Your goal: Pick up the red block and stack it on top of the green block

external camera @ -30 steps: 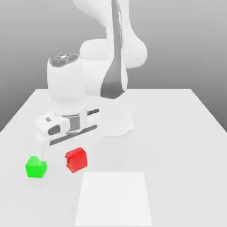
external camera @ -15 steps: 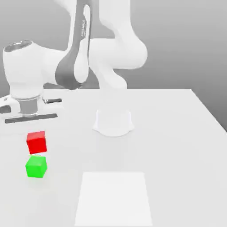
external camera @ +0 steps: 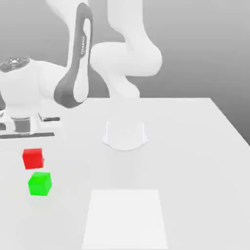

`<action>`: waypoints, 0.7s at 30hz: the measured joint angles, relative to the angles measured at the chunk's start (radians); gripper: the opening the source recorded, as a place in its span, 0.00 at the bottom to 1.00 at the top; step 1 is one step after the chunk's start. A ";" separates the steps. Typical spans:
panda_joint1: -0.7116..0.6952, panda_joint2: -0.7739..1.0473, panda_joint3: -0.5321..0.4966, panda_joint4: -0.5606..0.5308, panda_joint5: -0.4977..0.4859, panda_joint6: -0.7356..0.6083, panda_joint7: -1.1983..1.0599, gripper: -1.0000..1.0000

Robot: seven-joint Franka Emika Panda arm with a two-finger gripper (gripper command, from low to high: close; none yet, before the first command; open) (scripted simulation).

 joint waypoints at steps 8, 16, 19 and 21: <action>-0.009 0.075 0.026 -0.001 0.073 0.054 -0.051 0.00; -0.053 0.115 0.103 -0.004 0.220 0.113 -0.156 0.00; -0.077 0.118 0.142 -0.005 0.288 0.133 -0.205 0.00; -0.100 0.116 0.175 -0.006 0.334 0.146 -0.238 0.00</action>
